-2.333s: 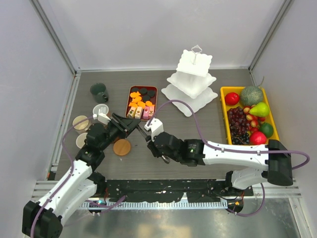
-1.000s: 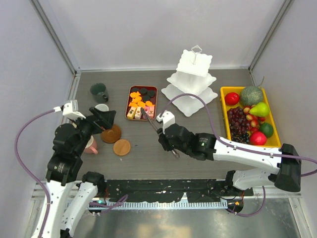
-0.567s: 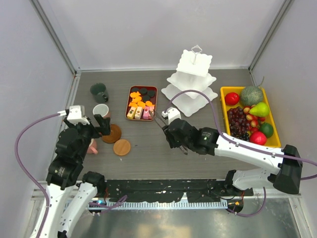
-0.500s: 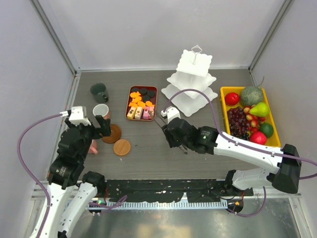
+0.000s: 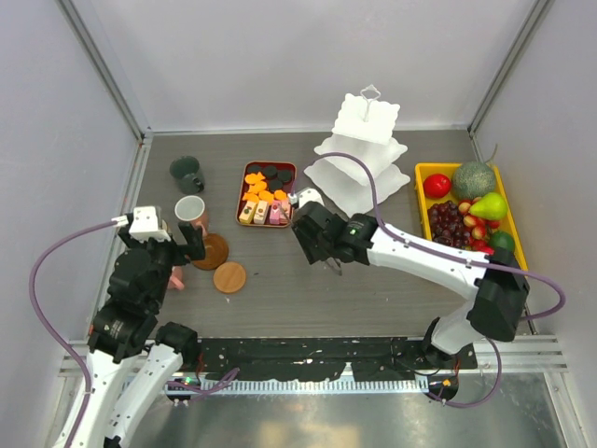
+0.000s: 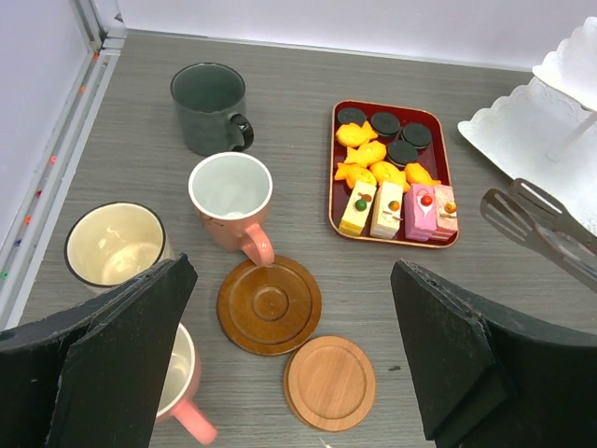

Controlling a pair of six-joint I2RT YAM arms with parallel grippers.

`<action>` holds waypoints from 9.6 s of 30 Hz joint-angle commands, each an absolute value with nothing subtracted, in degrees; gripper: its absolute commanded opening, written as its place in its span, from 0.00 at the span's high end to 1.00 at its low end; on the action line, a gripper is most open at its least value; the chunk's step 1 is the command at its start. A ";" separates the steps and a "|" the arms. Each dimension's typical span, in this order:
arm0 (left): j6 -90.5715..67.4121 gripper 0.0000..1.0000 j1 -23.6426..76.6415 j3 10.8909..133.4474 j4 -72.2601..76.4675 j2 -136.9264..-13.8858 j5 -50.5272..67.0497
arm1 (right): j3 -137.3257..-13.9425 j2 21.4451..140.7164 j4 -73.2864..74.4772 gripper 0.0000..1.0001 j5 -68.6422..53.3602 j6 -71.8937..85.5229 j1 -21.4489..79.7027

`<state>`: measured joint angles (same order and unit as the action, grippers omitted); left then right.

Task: Serve the afternoon tea
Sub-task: Pick up the desert from the tray, then place the desert on the desert table, then pick up the desert from the tray.

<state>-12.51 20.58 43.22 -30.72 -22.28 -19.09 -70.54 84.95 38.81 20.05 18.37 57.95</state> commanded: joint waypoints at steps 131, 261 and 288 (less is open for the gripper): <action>-9.76 0.01 22.76 42.19 -27.86 -20.74 -23.64 | -87.63 98.80 40.52 0.74 25.57 19.69 54.67; -9.84 0.01 22.76 41.84 -27.77 -20.13 -23.03 | -79.98 102.56 28.83 0.54 21.01 25.31 59.41; -9.84 0.01 22.76 41.92 -27.77 -19.86 -23.20 | -79.10 101.60 31.82 0.51 25.31 27.42 60.91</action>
